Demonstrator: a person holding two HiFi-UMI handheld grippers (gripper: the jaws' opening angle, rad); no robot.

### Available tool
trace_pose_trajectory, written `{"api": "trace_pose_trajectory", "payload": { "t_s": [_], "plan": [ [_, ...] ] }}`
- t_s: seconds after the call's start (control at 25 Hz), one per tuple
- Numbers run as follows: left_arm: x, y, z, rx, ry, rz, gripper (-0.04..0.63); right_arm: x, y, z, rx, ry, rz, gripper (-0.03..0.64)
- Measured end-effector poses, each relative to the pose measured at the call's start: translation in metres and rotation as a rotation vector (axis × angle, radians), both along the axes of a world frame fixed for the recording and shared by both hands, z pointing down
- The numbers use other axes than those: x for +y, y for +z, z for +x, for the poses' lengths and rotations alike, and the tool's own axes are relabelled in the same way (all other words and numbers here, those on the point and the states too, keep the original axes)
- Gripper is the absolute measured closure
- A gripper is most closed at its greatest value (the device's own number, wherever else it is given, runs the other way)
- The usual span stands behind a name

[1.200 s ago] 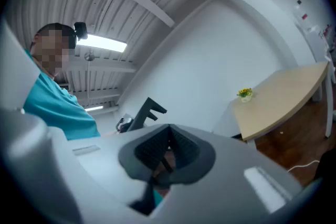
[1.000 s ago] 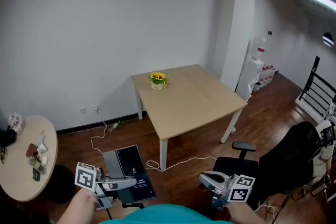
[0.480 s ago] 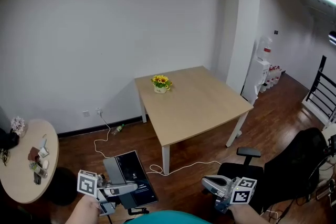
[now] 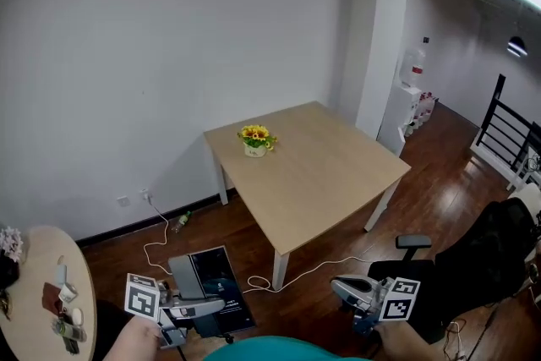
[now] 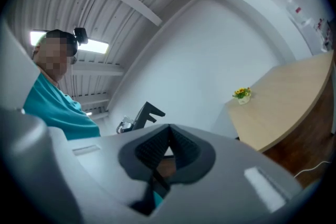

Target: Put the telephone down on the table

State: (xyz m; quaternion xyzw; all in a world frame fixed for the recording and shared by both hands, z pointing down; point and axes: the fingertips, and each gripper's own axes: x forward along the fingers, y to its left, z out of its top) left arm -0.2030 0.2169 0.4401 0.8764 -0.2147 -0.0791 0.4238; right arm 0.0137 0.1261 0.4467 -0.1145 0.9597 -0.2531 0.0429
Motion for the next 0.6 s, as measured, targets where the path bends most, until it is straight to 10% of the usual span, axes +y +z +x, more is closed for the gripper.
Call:
{"api": "trace_pose_trajectory", "payload": {
  "t_s": [0.6],
  "plan": [
    [-0.149,-0.005,-0.009,-0.024,0.037,-0.023,0.426,-0.128,0.015,-0.006,-0.034,0.047,-0.033,0.615]
  ]
}}
